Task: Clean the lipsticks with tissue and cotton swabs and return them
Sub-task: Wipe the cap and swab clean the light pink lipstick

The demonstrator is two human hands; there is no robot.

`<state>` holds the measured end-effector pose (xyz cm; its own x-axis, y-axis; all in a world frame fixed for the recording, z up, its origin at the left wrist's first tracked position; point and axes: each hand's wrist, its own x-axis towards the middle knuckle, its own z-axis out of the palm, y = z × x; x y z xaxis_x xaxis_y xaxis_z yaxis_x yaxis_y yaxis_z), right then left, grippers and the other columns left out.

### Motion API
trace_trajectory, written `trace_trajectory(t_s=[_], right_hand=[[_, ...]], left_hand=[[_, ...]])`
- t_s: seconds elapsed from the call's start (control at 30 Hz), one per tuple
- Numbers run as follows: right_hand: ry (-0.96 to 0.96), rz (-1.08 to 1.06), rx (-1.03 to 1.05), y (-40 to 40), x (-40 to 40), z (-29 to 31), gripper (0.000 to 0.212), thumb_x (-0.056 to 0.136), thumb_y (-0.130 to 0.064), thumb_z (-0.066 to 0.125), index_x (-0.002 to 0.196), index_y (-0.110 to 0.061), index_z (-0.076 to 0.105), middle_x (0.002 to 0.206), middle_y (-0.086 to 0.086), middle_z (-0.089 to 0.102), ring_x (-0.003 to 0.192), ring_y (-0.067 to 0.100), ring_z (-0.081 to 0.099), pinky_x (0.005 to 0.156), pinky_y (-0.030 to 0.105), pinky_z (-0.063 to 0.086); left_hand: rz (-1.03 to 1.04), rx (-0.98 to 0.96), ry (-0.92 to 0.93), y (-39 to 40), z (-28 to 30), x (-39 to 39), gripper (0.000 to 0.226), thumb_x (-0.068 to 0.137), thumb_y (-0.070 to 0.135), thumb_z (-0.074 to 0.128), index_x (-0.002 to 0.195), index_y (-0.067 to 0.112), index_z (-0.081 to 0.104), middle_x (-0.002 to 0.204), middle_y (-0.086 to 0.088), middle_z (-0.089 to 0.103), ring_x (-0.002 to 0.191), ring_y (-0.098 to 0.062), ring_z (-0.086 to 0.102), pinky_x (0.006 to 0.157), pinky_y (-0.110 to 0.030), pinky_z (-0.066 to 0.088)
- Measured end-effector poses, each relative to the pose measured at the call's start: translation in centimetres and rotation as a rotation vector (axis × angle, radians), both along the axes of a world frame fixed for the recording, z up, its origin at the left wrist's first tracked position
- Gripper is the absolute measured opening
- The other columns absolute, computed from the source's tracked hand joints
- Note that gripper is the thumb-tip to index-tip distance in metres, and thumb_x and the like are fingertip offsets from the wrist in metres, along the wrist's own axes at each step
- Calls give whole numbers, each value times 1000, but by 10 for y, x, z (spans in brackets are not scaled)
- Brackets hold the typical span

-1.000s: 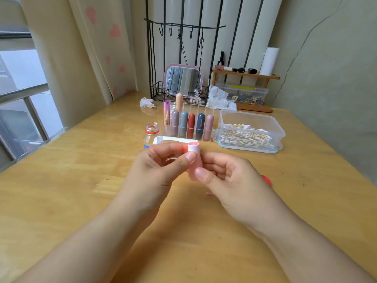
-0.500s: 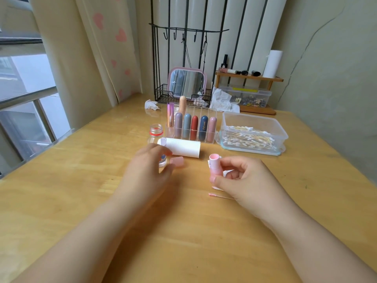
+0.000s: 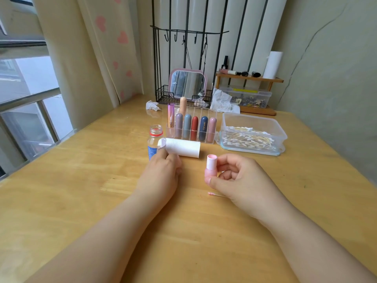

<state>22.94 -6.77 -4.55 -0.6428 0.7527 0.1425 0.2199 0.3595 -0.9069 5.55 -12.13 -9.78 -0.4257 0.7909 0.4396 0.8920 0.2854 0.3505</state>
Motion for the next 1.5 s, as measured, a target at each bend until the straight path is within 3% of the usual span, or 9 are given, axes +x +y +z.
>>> trace_trajectory(t_s=[0.13,0.37,0.5,0.57,0.67,0.9,1.13,1.23,1.5], right_hand=[[-8,20,29,-3,-2,-2,11,77,-27,73,86,-28,67,76,17,66,59,14,53,74,54,54],[32,50,40,-8,-5,0,5,83,-25,70,83,-29,67,64,-10,62,61,16,48,72,57,53],[32,45,20,-8,-4,1,6,82,-25,70,82,-30,68,58,-14,59,60,13,46,71,58,53],[31,32,18,-7,-3,1,4,82,-24,71,80,-23,68,58,-14,59,58,10,47,71,54,55],[51,2,10,-5,-1,2,5,84,-20,69,80,-20,67,63,-5,61,62,13,52,54,27,53],[120,-11,-36,-1,10,12,14,81,-10,71,87,-20,65,82,6,73,69,9,65,44,9,41],[185,54,-3,5,12,17,14,76,-4,74,84,-11,64,88,4,73,82,16,69,68,25,56],[149,59,4,5,13,19,15,80,-1,70,78,-12,59,86,5,72,77,16,68,60,19,53],[-11,87,37,2,14,24,23,81,-10,71,87,-31,66,82,-9,68,74,6,64,45,8,41]], left_hand=[[48,15,-3,-1,3,1,16,87,10,51,97,14,62,103,-7,57,92,-27,53,64,-27,29],[-52,-75,52,1,-1,1,37,92,23,50,128,24,53,122,1,59,109,-27,47,87,-35,41],[-194,-7,-51,1,3,6,24,89,16,57,113,15,61,114,-2,61,108,-24,50,82,-29,39],[-209,4,-66,0,5,7,16,87,8,57,102,11,62,106,-4,60,98,-22,51,71,-27,34],[-206,53,-157,-1,6,6,13,87,3,56,97,10,59,95,-1,61,84,-18,51,65,-26,35],[-374,232,-827,-15,19,20,26,80,7,72,94,27,65,97,10,70,95,1,63,79,-10,47],[-478,246,-960,-29,33,23,21,81,4,68,95,20,67,95,5,73,92,-12,67,91,-34,52],[-457,270,-950,-31,34,23,22,79,6,71,95,20,67,95,4,73,91,-11,65,94,-41,51],[-542,368,-1107,-36,42,23,37,67,17,68,103,14,66,93,-4,74,79,-11,64,78,-21,52]])
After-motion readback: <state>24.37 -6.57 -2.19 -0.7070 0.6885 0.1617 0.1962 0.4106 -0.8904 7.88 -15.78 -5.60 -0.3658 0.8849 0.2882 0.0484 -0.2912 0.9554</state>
